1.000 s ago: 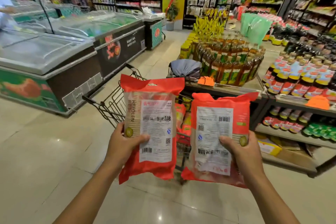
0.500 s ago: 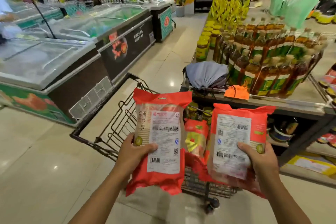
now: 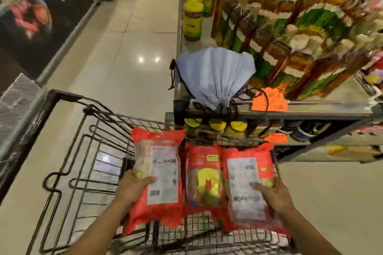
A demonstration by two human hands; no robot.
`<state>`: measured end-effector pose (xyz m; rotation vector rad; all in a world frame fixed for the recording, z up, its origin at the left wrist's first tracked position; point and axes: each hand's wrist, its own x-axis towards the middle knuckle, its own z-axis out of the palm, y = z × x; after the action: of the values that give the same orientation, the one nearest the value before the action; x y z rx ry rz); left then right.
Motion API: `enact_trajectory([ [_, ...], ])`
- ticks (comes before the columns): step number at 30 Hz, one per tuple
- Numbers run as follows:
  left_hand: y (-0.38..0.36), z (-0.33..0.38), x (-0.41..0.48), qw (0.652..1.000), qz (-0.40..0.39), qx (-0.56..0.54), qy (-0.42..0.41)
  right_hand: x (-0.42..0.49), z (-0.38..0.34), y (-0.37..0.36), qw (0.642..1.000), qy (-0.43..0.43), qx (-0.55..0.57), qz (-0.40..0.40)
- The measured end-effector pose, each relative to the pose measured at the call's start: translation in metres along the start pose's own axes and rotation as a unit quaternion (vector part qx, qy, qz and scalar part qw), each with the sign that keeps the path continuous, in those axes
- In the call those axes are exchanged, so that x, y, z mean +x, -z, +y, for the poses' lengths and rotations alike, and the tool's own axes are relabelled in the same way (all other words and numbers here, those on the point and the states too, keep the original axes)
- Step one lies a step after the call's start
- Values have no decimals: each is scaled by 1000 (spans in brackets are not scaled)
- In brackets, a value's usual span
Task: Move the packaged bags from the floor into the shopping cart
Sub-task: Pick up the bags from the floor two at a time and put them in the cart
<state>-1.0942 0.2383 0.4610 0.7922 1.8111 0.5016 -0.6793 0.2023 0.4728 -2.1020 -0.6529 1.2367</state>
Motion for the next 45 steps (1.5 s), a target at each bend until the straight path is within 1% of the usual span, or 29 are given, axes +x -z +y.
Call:
enact_trajectory([
  [2, -2, -6, 35, 999, 4, 39, 14, 21, 0, -16, 999, -26, -37, 9],
  [3, -3, -10, 49, 999, 3, 43, 11, 31, 4, -22, 997, -34, -65, 19],
  [5, -3, -15, 67, 999, 5, 40, 10, 46, 5, -33, 994, -53, -85, 44],
  [8, -2, -24, 78, 999, 26, 43, -2, 59, 1, -42, 988, -53, -121, 83],
  [9, -2, -25, 79, 998, 34, 60, -7, 62, 2, -42, 986, -62, -128, 85],
  [10, -3, -28, 79, 996, 40, 82, -17, 67, 6, -41, 981, -59, -168, 83],
  [12, -2, -29, 77, 989, 37, 142, -33, 90, 33, -35, 976, -39, -206, 57],
  [13, -2, -25, 74, 983, 33, 177, -36, 96, 42, -32, 970, -41, -234, 47],
  [15, 1, -19, 71, 966, 25, 252, -52, 97, 49, -27, 958, -15, -284, 35],
  [16, 1, -13, 67, 954, 25, 291, -75, 82, 36, -31, 951, 3, -307, 36],
  [18, -6, 14, 46, 921, 18, 365, -136, 20, -26, -40, 947, 56, -317, 10],
  [20, -22, 54, 8, 877, -8, 432, -208, -20, -52, -34, 931, 120, -346, -10],
  [22, -46, 98, -41, 839, -33, 455, -298, -64, -70, -16, 902, 205, -379, 13],
  [23, -60, 118, -64, 816, -34, 460, -347, -86, -76, -5, 891, 241, -382, 42],
  [25, -90, 151, -115, 753, -25, 482, -447, -130, -82, 25, 854, 297, -410, 117],
  [27, -123, 174, -175, 685, -15, 493, -536, -176, -73, 65, 831, 307, -419, 200],
  [30, -177, 186, -288, 583, -8, 484, -653, -250, -33, 137, 822, 253, -412, 299],
  [32, -217, 176, -370, 523, -38, 482, -702, -306, 11, 189, 812, 194, -412, 366],
  [35, -280, 140, -486, 416, -85, 468, -775, -399, 100, 258, 798, 89, -377, 462],
  [37, -317, 103, -559, 355, -126, 443, -813, -462, 166, 292, 792, 10, -345, 504],
  [41, -368, 9, -691, 259, -207, 405, -852, -582, 285, 324, 771, -131, -276, 559],
  [43, -380, -36, -745, 220, -255, 391, -857, -628, 327, 329, 751, -190, -253, 580],
  [45, -392, -72, -787, 178, -285, 379, -862, -664, 357, 332, 728, -243, -229, 599],
])
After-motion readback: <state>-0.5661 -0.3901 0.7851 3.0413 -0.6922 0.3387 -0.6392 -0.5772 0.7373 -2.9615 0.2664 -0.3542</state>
